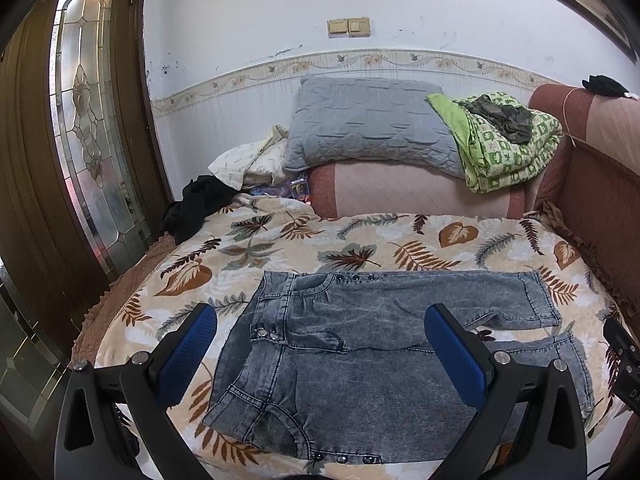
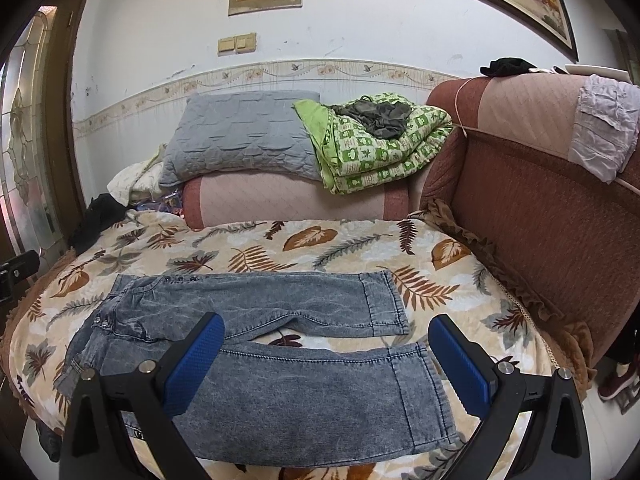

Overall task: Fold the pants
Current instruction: 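Move both grippers over the grey jeans toward the waistband and legs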

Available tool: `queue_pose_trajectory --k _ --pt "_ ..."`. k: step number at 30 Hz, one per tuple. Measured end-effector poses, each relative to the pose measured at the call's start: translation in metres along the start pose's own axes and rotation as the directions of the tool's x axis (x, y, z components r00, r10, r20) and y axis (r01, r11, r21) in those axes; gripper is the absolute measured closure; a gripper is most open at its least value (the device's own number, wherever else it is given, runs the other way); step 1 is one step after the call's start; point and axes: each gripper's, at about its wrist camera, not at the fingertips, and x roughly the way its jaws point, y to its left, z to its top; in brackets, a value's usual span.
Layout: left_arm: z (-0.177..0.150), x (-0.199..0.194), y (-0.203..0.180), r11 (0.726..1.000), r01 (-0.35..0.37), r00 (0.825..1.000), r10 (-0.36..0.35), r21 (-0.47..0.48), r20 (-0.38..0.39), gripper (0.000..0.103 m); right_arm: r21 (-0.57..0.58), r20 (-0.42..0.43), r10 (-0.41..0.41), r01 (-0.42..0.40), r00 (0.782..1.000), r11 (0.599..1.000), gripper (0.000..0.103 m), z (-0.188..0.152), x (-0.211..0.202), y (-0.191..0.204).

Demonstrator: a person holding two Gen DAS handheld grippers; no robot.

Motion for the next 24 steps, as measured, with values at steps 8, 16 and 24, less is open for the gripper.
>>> queue_pose_trajectory --k 8,16,24 --pt "-0.001 0.005 0.001 1.000 0.000 1.000 0.000 -0.001 -0.014 0.000 0.003 -0.014 0.002 -0.002 1.000 1.000 0.000 -0.002 0.004 0.001" --pt "-0.002 0.006 0.002 1.000 0.000 1.000 0.000 -0.002 -0.020 0.000 0.004 -0.017 0.004 -0.004 1.000 1.000 0.000 -0.003 0.004 0.000" --pt "-0.004 0.012 0.003 1.000 -0.002 1.000 0.002 -0.003 -0.030 0.000 0.000 -0.027 0.002 -0.002 1.000 1.000 0.000 -0.006 0.007 0.003"
